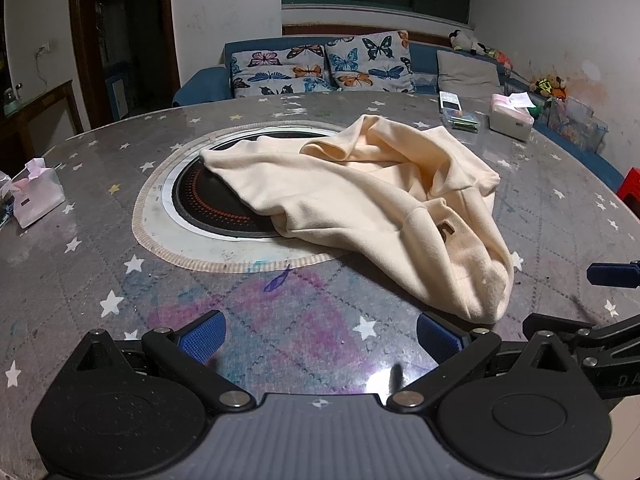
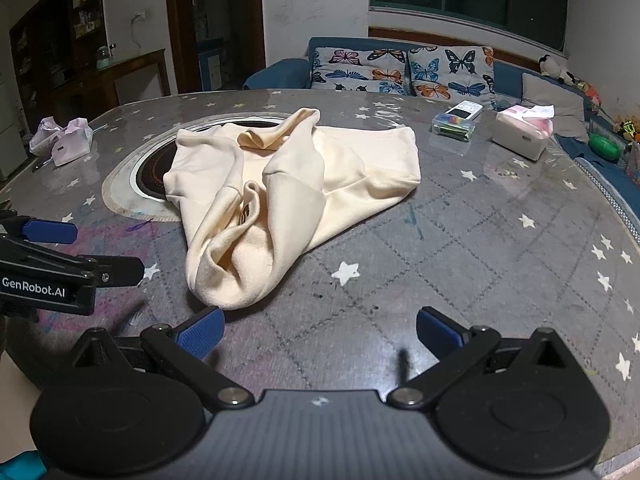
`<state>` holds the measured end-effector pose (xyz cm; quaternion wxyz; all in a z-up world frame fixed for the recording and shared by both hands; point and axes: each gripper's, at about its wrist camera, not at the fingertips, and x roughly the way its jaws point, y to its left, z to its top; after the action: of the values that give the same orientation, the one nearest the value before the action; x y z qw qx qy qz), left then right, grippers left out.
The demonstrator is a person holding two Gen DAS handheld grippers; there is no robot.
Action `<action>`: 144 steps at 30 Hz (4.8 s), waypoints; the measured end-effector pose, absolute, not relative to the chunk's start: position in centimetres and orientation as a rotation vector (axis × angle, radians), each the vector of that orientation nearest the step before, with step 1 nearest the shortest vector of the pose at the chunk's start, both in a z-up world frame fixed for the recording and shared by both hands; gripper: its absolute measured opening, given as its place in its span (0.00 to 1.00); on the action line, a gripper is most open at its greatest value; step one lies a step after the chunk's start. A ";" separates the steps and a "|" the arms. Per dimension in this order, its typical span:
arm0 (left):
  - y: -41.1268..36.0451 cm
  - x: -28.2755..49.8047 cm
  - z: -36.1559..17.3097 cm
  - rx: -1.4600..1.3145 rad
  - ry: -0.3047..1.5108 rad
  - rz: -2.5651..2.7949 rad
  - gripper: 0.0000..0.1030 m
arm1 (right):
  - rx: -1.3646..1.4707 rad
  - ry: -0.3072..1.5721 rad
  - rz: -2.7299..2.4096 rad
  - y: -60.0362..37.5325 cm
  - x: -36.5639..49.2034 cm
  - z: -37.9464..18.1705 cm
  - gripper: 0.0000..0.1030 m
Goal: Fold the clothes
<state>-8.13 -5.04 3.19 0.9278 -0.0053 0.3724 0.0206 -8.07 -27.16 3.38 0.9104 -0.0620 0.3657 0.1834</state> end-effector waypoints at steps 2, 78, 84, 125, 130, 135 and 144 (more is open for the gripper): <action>-5.1 -8.0 3.2 -0.010 0.763 0.040 1.00 | -0.129 0.754 0.380 -27.1 -8.0 3.4 1.00; 0.1 11.1 4.9 -0.073 0.750 0.107 0.88 | -0.215 0.728 0.428 -21.7 16.9 6.2 0.04; 1.2 13.9 3.7 -0.058 0.757 0.156 0.78 | -0.185 0.664 0.320 -26.3 14.4 8.3 0.04; 5.0 12.5 4.1 -0.154 0.679 0.081 0.06 | -0.225 0.723 0.097 -34.9 10.7 2.9 0.09; 4.5 12.9 3.4 -0.140 0.701 0.083 0.24 | -0.086 0.645 -0.081 -38.6 8.7 4.5 0.06; 3.3 14.0 3.0 -0.109 0.701 0.099 0.45 | 0.036 0.695 -0.153 -41.6 7.0 3.8 0.16; 4.0 16.1 1.2 -0.151 0.739 0.154 0.12 | 0.034 0.690 -0.072 -41.2 6.2 4.4 0.35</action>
<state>16.12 4.05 1.16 0.9269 -0.0736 0.3603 0.0749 6.18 -41.22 4.36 0.9404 0.0166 0.3379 -0.0354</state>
